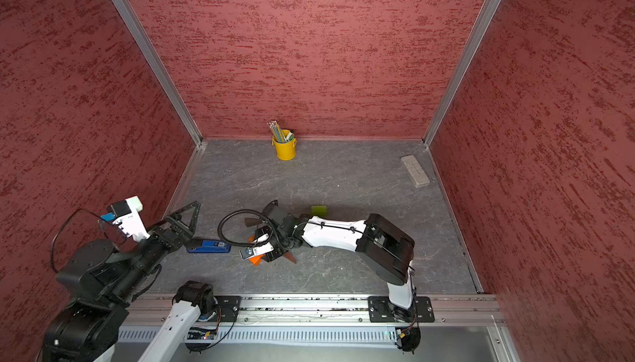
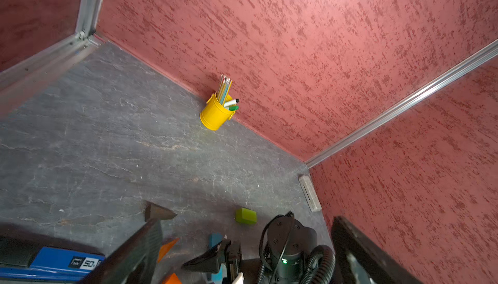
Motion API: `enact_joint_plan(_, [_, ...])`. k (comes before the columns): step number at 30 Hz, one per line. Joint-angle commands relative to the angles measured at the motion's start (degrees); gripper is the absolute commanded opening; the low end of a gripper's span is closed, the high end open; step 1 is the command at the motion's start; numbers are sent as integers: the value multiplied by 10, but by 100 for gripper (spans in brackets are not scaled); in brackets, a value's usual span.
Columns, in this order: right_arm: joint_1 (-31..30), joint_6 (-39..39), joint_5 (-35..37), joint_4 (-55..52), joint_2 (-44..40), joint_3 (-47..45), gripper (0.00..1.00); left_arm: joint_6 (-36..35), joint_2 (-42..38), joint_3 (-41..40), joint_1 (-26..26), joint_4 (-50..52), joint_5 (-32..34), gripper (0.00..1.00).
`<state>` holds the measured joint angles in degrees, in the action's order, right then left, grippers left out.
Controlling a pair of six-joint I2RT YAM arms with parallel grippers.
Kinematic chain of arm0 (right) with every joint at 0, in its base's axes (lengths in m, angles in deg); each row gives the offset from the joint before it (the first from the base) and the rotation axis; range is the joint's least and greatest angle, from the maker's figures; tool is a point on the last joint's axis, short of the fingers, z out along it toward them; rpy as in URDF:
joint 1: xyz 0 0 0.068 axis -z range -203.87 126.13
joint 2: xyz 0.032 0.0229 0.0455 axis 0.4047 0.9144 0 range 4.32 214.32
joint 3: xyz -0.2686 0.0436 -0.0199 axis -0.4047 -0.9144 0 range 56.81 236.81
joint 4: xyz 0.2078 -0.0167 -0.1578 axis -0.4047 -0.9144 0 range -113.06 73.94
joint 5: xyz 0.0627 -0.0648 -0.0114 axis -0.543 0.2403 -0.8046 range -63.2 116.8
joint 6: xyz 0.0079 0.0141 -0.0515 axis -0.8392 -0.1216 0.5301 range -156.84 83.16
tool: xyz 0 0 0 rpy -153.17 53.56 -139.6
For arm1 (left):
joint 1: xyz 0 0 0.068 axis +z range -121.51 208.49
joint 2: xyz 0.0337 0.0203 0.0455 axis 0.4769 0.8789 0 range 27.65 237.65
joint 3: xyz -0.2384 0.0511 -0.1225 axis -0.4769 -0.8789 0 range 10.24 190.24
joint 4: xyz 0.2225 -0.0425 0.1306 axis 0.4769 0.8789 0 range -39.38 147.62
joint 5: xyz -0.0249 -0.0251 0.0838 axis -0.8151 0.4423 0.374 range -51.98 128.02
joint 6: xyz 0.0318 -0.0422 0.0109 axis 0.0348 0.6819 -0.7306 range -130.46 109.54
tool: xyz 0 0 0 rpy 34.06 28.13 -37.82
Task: Assemble a small pinwheel with building blocks
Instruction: Pick up the building block from the center of the board.
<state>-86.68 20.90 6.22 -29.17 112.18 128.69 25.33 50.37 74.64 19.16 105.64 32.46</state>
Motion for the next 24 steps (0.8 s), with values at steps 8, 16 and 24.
enact_joint_plan(8, [-11,32,12,-26,48,34,67,99,60,89,1,201,-47,100])
enact_joint_plan(16, [-12,38,29,-26,77,53,66,122,92,160,1,313,-49,100])
enact_joint_plan(24, [-14,47,30,-47,101,79,64,124,71,129,1,285,-53,100])
